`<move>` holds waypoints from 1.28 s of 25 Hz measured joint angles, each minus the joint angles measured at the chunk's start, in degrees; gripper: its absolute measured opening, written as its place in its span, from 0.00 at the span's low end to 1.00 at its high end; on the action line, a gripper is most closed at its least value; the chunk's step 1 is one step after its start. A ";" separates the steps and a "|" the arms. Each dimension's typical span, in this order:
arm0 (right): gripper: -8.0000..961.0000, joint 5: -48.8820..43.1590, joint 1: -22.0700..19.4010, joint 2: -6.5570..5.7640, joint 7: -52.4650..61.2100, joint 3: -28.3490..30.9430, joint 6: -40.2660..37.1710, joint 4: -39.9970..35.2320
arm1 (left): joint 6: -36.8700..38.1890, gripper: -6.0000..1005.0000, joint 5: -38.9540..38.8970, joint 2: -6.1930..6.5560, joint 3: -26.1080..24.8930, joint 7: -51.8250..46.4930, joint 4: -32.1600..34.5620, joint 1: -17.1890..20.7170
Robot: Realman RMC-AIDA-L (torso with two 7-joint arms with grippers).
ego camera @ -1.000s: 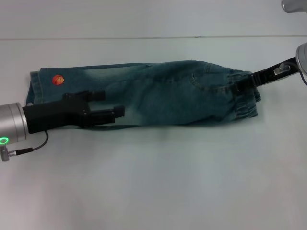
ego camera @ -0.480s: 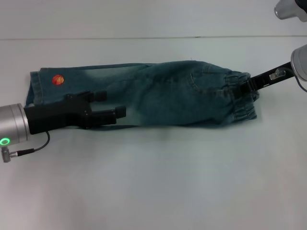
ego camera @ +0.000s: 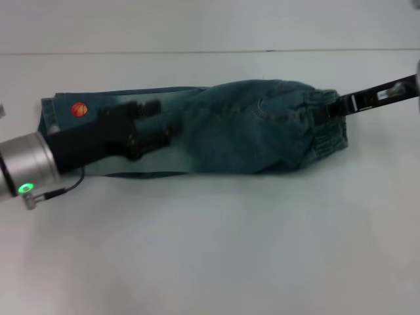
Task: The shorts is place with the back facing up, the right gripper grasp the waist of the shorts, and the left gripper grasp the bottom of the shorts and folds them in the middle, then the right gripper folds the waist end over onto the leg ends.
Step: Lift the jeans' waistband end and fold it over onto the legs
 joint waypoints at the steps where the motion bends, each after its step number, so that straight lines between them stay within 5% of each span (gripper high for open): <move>1: 0.15 1.71 -0.53 -0.34 -0.43 0.52 -1.94 -0.59 | -0.41 0.81 -1.70 -0.28 0.02 1.80 -0.62 -0.02; 10: 0.14 14.83 -7.80 -1.32 -1.06 5.13 -20.05 -13.91 | -14.75 0.49 -23.33 -0.63 -0.09 28.36 -21.49 -6.34; 20: 0.14 24.57 -9.45 -3.82 -1.06 11.60 -29.76 -16.09 | -23.79 0.09 -26.43 -0.75 -0.74 47.08 -37.48 -12.62; 25: 0.14 24.94 -7.36 -3.61 -1.10 11.57 -29.37 -16.10 | -23.36 0.01 -26.09 -0.75 -0.85 48.03 -43.94 -14.94; 32: 0.14 24.63 -2.52 -2.65 -1.70 10.00 -28.42 -15.56 | -23.38 0.01 -21.57 -0.74 -4.29 51.01 -51.99 -18.18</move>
